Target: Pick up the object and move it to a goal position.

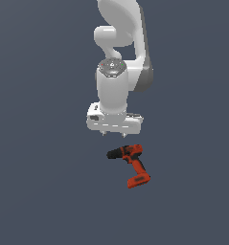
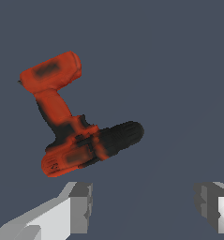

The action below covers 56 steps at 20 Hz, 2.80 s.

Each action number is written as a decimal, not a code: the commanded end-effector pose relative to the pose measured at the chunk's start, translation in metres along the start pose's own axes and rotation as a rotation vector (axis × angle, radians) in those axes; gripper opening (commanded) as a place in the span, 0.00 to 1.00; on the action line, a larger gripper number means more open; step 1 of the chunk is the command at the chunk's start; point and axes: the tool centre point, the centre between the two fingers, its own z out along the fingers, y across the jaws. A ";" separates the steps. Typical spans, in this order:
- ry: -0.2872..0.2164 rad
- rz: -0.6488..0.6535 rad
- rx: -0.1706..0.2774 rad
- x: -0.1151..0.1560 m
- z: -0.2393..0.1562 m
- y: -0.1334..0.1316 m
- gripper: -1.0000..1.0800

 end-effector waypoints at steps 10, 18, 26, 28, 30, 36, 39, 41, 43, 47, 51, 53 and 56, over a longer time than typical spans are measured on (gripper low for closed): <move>-0.013 0.327 0.041 0.008 0.033 0.000 0.81; -0.027 0.594 0.067 0.014 0.061 0.001 0.81; -0.042 0.856 0.085 0.018 0.088 0.004 0.81; -0.045 0.911 0.088 0.019 0.093 0.004 0.81; -0.048 0.959 0.090 0.019 0.098 0.005 0.81; -0.054 1.062 0.095 0.021 0.109 0.007 0.81; -0.055 1.091 0.096 0.021 0.112 0.007 0.81; -0.056 1.101 0.096 0.021 0.113 0.008 0.81; -0.056 1.104 0.096 0.021 0.113 0.008 0.81; -0.056 1.100 0.096 0.021 0.116 0.007 0.81; -0.056 1.102 0.096 0.021 0.130 0.006 0.81; -0.056 1.104 0.096 0.020 0.137 0.005 0.81; -0.056 1.105 0.096 0.020 0.143 0.005 0.81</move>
